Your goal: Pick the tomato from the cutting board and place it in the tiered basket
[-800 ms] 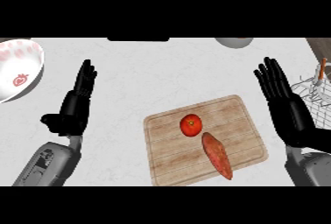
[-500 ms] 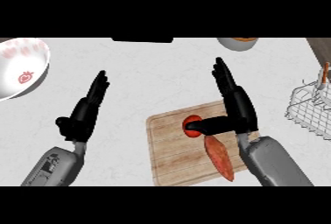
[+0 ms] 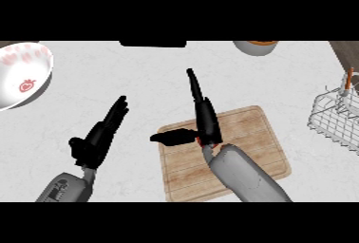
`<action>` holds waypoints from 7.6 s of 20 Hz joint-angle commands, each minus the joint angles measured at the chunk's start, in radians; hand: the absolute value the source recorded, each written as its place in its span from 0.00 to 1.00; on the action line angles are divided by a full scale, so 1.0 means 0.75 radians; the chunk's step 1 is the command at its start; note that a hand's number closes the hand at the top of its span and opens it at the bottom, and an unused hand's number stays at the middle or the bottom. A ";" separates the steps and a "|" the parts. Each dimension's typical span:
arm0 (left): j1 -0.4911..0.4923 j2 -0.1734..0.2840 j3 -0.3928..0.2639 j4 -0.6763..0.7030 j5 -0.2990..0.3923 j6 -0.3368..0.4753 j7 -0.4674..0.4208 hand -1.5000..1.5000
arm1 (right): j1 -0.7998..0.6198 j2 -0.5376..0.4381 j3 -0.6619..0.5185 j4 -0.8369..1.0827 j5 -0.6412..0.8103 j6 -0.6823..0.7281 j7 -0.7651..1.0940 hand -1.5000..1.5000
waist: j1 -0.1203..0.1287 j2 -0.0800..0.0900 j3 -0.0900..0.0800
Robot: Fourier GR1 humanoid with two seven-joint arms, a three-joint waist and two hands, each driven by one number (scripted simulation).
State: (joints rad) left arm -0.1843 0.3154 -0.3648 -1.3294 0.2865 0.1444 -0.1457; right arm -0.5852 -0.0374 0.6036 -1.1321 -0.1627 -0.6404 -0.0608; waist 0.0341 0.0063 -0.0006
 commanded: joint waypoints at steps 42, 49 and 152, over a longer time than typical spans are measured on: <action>0.121 -0.053 0.051 -0.069 -0.063 -0.034 0.028 0.50 | -0.402 -0.282 0.476 -0.262 0.511 0.995 1.788 0.00 | -0.044 -0.013 0.001; 0.028 -0.045 0.122 0.017 -0.069 -0.078 0.024 0.50 | -0.333 -0.248 0.415 -0.174 0.638 1.008 1.762 0.00 | -0.047 -0.010 0.000; 0.080 -0.238 0.328 -0.026 -0.311 -0.265 0.077 0.50 | -0.266 -0.996 -1.196 0.488 0.061 1.291 0.786 0.00 | -0.043 -0.012 0.000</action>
State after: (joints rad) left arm -0.1287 0.1449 -0.1142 -1.3325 0.0580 -0.0609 -0.1032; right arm -0.7808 -0.8201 -0.2495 -0.7925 -0.0424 0.2987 0.4281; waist 0.0080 0.0002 -0.0006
